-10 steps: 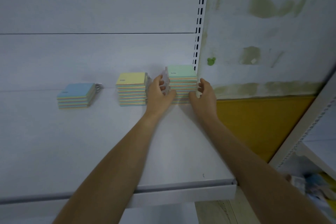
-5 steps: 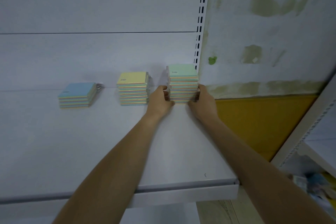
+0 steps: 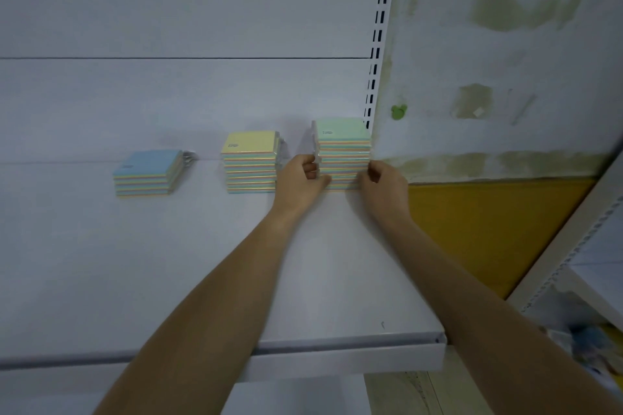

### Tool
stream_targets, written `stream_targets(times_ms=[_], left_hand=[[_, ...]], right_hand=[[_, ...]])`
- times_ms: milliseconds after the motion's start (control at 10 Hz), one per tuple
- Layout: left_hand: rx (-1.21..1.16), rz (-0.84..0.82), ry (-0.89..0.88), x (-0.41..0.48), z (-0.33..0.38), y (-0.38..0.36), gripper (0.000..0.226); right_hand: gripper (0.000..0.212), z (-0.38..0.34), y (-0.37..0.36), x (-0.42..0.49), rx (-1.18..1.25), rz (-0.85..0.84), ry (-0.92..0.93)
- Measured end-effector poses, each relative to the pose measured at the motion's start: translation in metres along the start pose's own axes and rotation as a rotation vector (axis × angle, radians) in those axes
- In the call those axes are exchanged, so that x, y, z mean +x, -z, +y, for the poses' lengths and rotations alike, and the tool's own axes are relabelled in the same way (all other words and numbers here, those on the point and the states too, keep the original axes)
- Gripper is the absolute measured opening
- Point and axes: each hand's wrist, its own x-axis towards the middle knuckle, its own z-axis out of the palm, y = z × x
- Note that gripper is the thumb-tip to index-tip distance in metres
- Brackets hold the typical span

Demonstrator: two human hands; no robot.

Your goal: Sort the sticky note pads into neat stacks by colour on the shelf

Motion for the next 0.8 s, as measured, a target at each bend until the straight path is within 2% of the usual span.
stream_targets(times_ms=[200, 400, 500, 600, 700, 800], left_hand=[[0.01, 0.029, -0.034, -0.002, 0.003, -0.001, 0.036], [0.117, 0.047, -0.098, -0.008, 0.008, 0.0, 0.031], [0.232, 0.159, -0.162, -0.018, 0.015, 0.003, 0.029], [0.333, 0.258, -0.306, -0.021, 0.026, 0.013, 0.032], [0.385, 0.253, -0.401, -0.02, 0.046, 0.04, 0.04], [0.54, 0.216, -0.437, -0.009, 0.058, 0.072, 0.043]], right_hand=[[0.023, -0.002, -0.002, 0.001, 0.028, 0.032, 0.05], [0.028, -0.004, 0.0, -0.001, 0.123, 0.079, 0.05], [0.036, -0.008, 0.002, -0.004, 0.173, 0.135, 0.048], [0.044, -0.014, 0.008, -0.004, 0.089, 0.194, 0.17], [0.045, -0.03, 0.017, -0.001, -0.031, 0.179, 0.311], [0.045, -0.051, 0.022, 0.008, -0.166, 0.143, 0.489]])
